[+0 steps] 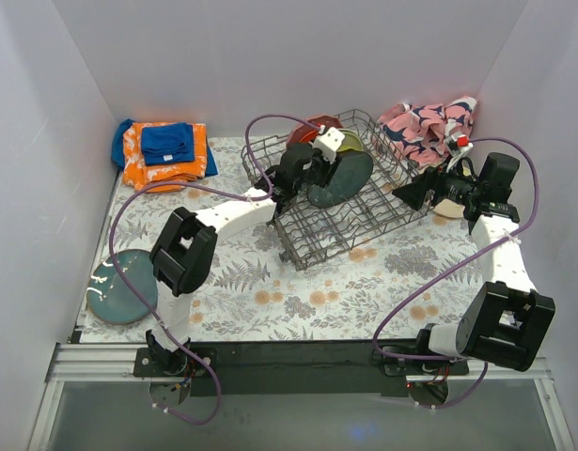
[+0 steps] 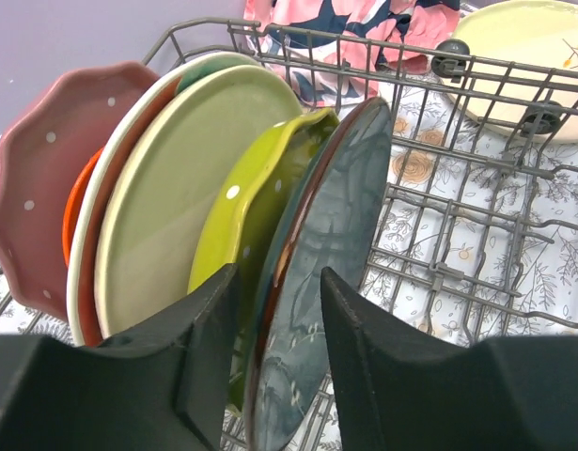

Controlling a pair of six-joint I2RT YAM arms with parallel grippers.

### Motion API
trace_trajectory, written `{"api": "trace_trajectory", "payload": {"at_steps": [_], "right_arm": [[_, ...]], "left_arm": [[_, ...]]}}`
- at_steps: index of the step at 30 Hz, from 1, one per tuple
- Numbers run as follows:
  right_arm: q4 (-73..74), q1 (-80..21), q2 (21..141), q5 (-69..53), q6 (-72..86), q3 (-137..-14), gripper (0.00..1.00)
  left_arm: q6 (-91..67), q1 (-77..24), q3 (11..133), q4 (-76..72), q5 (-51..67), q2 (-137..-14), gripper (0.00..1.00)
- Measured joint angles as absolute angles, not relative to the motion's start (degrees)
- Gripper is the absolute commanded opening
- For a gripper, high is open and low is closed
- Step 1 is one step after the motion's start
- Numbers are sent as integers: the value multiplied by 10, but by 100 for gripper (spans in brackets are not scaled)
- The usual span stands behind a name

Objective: Load the plates into the dish rack
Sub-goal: Insert the plate into the dish rack, then grab a plate with the right arm

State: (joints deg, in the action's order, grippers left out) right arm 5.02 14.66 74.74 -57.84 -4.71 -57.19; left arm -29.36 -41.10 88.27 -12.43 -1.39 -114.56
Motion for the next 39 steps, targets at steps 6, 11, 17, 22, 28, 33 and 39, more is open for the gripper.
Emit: {"api": "trace_trajectory", "payload": {"at_steps": [6, 11, 17, 22, 28, 33, 39], "right_arm": [[50, 147, 747, -581, -47, -572, 98], [50, 147, 747, -582, -47, -572, 98], [50, 147, 747, -583, -47, -572, 98], [50, 147, 747, -583, -48, -572, 99], [50, 147, 747, -588, -48, -572, 98], [54, 141, 747, -604, -54, -572, 98], [76, 74, 747, -614, -78, -573, 98]], "left_arm": [[-300, -415, 886, -127, -16, -1141, 47], [-312, -415, 886, -127, -17, -1124, 55], [-332, -415, 886, -127, -17, -1093, 61], [-352, -415, 881, -126, -17, -1058, 70], [-403, -414, 792, -120, -39, -945, 79], [-468, -407, 693, -67, -65, -812, 79], [-547, -390, 598, 72, -135, -632, 79]]}}
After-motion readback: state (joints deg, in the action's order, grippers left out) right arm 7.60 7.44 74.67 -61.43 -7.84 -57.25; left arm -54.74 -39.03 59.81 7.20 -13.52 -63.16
